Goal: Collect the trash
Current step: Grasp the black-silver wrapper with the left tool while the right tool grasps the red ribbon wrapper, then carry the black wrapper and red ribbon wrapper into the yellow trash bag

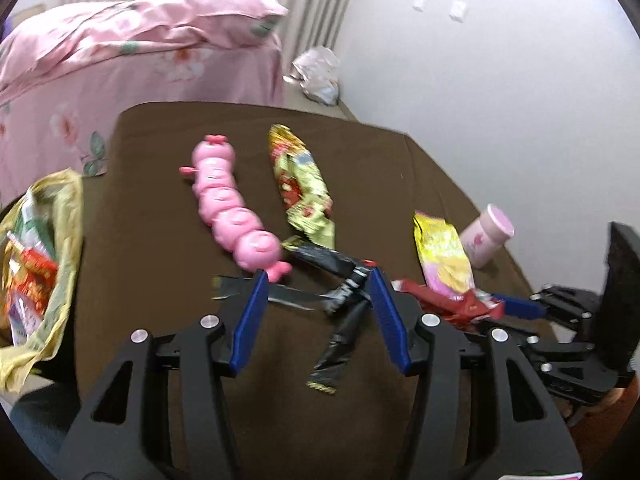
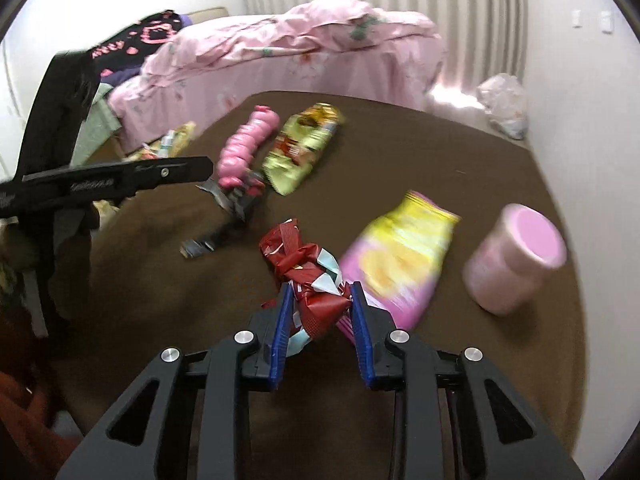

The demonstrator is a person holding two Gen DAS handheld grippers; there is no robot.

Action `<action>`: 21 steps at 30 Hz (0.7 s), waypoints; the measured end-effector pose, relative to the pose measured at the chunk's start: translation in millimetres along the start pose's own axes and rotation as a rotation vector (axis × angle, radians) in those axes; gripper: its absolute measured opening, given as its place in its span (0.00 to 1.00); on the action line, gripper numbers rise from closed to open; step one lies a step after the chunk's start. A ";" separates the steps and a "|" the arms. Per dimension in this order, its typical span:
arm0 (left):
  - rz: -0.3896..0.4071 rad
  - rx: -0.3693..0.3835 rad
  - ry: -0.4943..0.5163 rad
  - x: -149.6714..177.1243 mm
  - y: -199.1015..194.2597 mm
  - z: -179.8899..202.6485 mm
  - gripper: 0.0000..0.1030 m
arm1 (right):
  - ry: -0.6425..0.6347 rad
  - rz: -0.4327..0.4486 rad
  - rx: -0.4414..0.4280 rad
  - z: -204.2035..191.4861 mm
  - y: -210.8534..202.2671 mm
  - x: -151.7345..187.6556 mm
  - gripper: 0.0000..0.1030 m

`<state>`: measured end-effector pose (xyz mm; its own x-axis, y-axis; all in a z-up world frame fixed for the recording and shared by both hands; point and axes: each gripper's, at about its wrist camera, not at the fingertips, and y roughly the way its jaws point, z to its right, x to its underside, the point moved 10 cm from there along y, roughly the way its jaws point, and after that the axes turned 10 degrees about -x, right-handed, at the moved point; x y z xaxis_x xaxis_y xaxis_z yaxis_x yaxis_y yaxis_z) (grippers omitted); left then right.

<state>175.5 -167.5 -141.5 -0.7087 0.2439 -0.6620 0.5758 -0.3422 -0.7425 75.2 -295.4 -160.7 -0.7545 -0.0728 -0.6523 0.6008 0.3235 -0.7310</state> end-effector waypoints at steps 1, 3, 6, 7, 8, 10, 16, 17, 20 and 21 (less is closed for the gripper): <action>-0.004 -0.006 0.019 1.2 3.2 7.2 0.49 | 0.006 0.006 0.019 6.3 -4.1 3.4 0.27; -0.014 -0.014 0.043 3.9 8.2 15.6 0.49 | 0.035 0.028 0.044 18.7 -13.8 9.8 0.27; -0.039 -0.051 0.080 9.7 19.4 24.4 0.49 | 0.097 0.078 0.037 37.0 -27.3 12.9 0.27; -0.047 -0.063 0.087 10.7 23.8 26.6 0.48 | 0.111 0.093 0.037 41.6 -30.7 13.1 0.27; -0.053 -0.073 0.095 11.1 28.8 28.6 0.48 | 0.121 0.104 0.037 44.7 -32.8 12.6 0.27; -0.063 -0.105 0.116 11.9 37.4 29.3 0.33 | 0.130 0.121 0.035 46.9 -35.0 11.9 0.27; -0.027 -0.070 0.064 4.7 17.2 29.4 0.22 | 0.108 0.151 0.038 40.6 -45.1 9.6 0.27; -0.010 -0.062 0.058 2.7 7.8 29.5 0.22 | 0.112 0.156 0.036 40.3 -46.5 7.7 0.27; 0.037 -0.048 0.040 -2.0 -19.2 27.0 0.22 | 0.117 0.182 0.017 33.3 -52.7 -1.8 0.27; 0.058 -0.044 0.030 -4.1 -30.0 24.2 0.22 | 0.108 0.196 0.013 28.3 -55.9 -7.8 0.27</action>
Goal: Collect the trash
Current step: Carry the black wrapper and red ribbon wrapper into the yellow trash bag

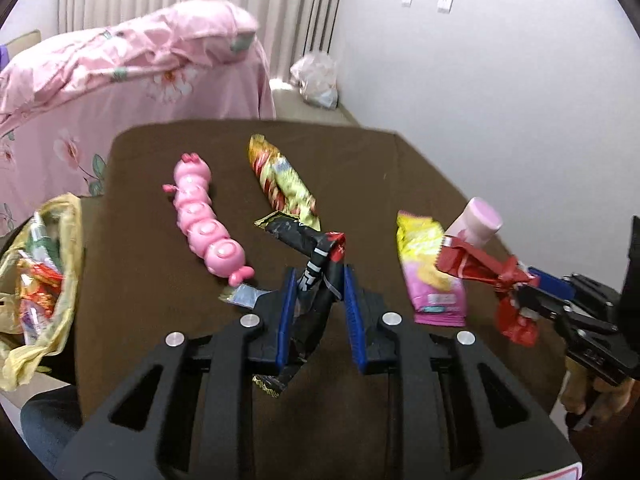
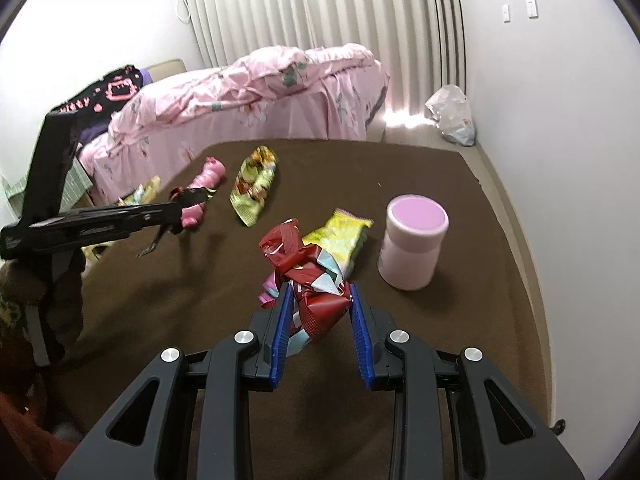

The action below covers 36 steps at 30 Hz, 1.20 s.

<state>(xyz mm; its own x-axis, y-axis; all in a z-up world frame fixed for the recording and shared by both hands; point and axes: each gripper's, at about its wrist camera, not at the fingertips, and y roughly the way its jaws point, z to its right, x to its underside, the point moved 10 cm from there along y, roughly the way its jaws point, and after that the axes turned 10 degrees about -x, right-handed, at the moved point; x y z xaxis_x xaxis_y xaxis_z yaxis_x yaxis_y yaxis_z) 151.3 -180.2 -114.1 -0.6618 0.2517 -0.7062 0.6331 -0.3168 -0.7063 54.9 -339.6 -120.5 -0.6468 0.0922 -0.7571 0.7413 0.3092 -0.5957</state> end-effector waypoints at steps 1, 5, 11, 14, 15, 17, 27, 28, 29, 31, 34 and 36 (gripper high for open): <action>0.012 0.002 -0.007 -2.6 -6.2 -1.8 0.22 | -0.013 0.010 -0.004 -5.8 -1.5 -5.4 0.27; 0.072 0.006 -0.063 -10.9 -39.1 -23.1 0.22 | -0.074 0.046 -0.026 -35.4 -2.7 -31.0 0.27; 0.151 -0.063 -0.152 -17.7 -74.6 -81.1 0.23 | -0.161 0.072 -0.097 -90.3 5.6 -70.4 0.27; 0.175 -0.121 -0.224 -19.6 -86.6 -123.3 0.23 | -0.211 0.077 -0.140 -118.6 13.9 -90.6 0.27; 0.183 -0.139 -0.246 -19.6 -90.5 -136.1 0.23 | -0.235 0.075 -0.151 -130.6 18.9 -98.3 0.27; 0.199 -0.185 -0.298 -19.3 -96.9 -167.4 0.23 | -0.264 0.071 -0.170 -147.7 24.9 -107.3 0.27; 0.278 -0.343 -0.538 -3.1 -110.3 -277.1 0.23 | -0.344 0.028 -0.254 -205.0 70.5 -134.9 0.27; 0.286 -0.363 -0.557 -0.2 -111.7 -284.2 0.23 | -0.347 0.023 -0.259 -206.8 74.1 -136.0 0.27; 0.296 -0.389 -0.584 3.6 -112.0 -293.7 0.23 | -0.353 0.016 -0.265 -210.4 78.8 -137.3 0.27; 0.298 -0.403 -0.633 11.8 -109.3 -307.2 0.23 | -0.369 0.005 -0.272 -215.4 87.8 -140.7 0.27; 0.270 -0.390 -0.649 18.2 -94.5 -314.5 0.23 | -0.391 -0.008 -0.285 -221.1 102.3 -146.6 0.27; 0.255 -0.378 -0.627 16.6 -83.2 -313.1 0.23 | -0.409 -0.019 -0.297 -226.1 115.4 -152.4 0.27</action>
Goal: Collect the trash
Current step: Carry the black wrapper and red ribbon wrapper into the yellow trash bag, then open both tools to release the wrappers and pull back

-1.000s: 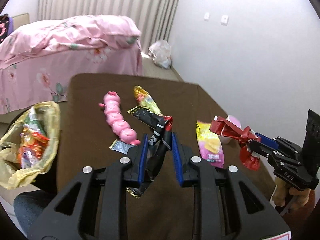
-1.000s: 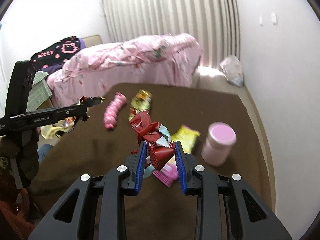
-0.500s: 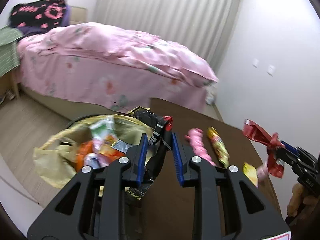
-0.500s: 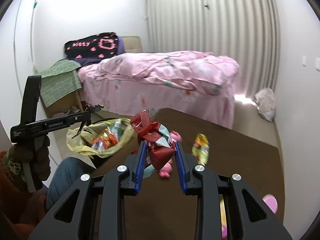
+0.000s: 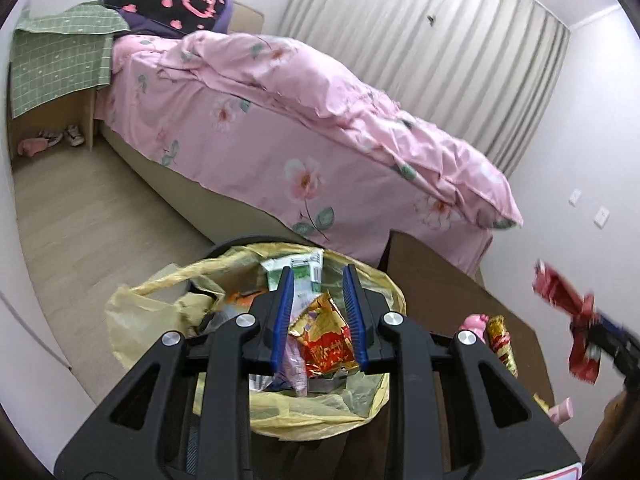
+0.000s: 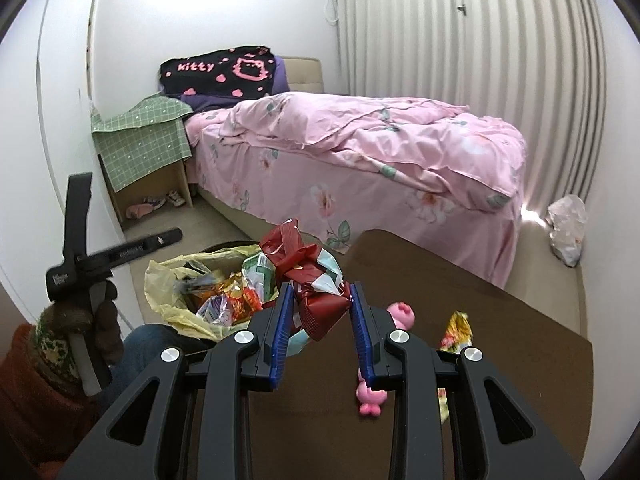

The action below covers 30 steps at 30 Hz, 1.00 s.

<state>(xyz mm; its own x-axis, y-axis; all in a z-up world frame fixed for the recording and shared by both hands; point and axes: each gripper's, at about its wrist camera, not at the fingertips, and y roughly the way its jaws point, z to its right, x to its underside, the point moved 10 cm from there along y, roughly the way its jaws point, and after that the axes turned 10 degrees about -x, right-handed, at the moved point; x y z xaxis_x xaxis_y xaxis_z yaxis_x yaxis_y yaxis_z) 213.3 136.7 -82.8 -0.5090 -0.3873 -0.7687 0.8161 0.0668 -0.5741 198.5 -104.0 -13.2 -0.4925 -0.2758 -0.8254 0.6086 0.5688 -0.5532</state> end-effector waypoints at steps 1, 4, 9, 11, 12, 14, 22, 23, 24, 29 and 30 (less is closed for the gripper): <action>-0.011 0.011 0.014 1.9 6.6 4.4 0.23 | -0.004 -0.004 -0.005 0.6 6.3 -2.4 0.27; -0.031 -0.031 -0.001 4.9 21.0 -1.5 0.22 | -0.008 -0.036 -0.037 2.0 34.3 -7.2 0.27; -0.046 -0.136 -0.039 16.9 29.1 -33.6 0.22 | -0.033 -0.115 -0.132 -15.2 91.3 -4.6 0.27; -0.053 -0.144 -0.052 22.3 28.9 -38.5 0.22 | -0.014 -0.161 -0.199 -26.6 123.2 -2.2 0.27; -0.047 -0.153 -0.056 23.9 27.1 -41.2 0.22 | -0.004 -0.181 -0.223 -30.3 135.2 0.4 0.27; -0.033 -0.175 -0.066 25.7 23.1 -47.1 0.22 | 0.018 -0.238 -0.272 -41.3 167.1 7.2 0.27; -0.042 -0.204 -0.161 27.1 19.5 -71.5 0.22 | 0.076 -0.529 -0.285 -64.8 283.1 48.7 0.27; -0.044 -0.199 -0.157 28.3 19.2 -70.8 0.22 | 0.070 -0.567 -0.284 -68.4 291.6 54.6 0.27; -0.045 -0.193 -0.149 29.8 19.2 -69.1 0.22 | 0.054 -0.601 -0.280 -71.8 297.9 60.4 0.27; -0.070 -0.171 -0.138 35.4 23.7 -65.0 0.22 | 0.007 -0.562 -0.267 -74.4 281.1 57.4 0.27; -0.075 -0.168 -0.138 36.5 24.5 -64.8 0.22 | 0.008 -0.543 -0.269 -73.2 274.5 54.9 0.28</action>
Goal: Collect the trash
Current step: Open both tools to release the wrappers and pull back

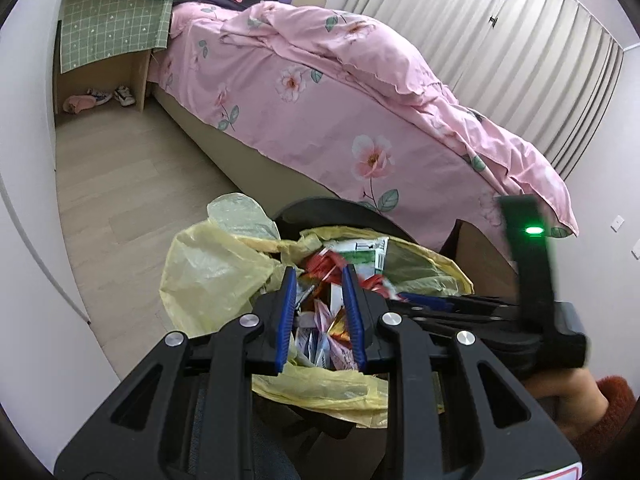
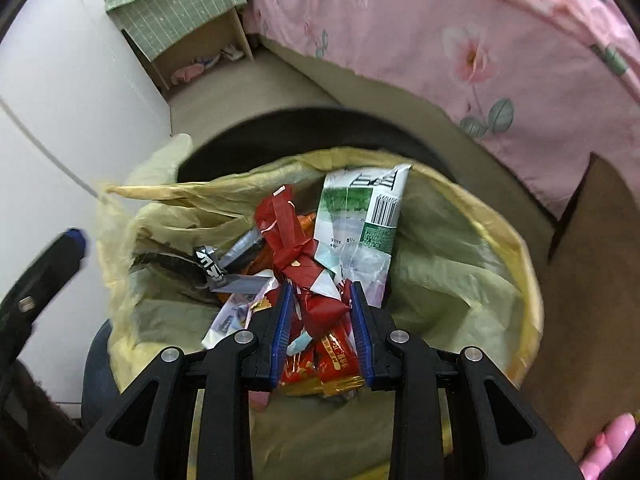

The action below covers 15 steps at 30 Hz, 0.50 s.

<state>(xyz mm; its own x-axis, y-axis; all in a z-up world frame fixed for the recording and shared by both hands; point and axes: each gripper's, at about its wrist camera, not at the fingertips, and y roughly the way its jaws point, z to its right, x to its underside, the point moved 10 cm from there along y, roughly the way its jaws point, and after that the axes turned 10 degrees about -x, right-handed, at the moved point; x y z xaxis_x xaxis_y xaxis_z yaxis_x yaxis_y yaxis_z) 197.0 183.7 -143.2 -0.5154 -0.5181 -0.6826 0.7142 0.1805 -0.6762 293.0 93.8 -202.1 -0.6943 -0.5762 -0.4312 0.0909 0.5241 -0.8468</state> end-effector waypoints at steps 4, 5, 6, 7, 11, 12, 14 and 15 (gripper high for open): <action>-0.017 0.010 -0.011 3.4 2.1 0.5 0.25 | -0.001 0.073 0.012 2.9 -31.6 11.9 0.46; -0.018 0.012 -0.013 2.7 1.8 0.8 0.29 | 0.003 0.085 0.017 5.4 -37.1 13.5 0.46; -0.018 0.013 -0.015 2.5 0.2 1.3 0.31 | 0.012 0.100 0.023 7.7 -43.8 15.1 0.47; -0.016 0.014 -0.015 1.9 -1.5 2.2 0.34 | 0.025 0.133 0.029 10.0 -56.6 18.8 0.47; 0.000 0.022 0.016 -0.8 -11.7 13.1 0.41 | 0.050 0.240 0.063 17.2 -99.4 31.2 0.48; 0.009 0.025 0.030 -1.3 -16.4 18.2 0.41 | 0.054 0.260 0.073 19.1 -109.9 36.3 0.48; 0.023 0.034 0.052 -1.7 -23.3 28.0 0.43 | 0.072 0.306 0.108 26.2 -135.4 51.7 0.48; 0.028 0.040 0.063 -2.3 -26.4 33.8 0.43 | 0.088 0.333 0.125 30.4 -150.1 62.6 0.48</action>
<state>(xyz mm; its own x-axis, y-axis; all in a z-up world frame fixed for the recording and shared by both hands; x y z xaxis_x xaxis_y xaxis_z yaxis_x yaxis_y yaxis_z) 195.3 151.9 -114.4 -0.5225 -0.4593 -0.7184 0.7466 0.1604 -0.6456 257.6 -40.0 -111.5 -0.6704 -0.3280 -0.6656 0.4051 0.5898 -0.6986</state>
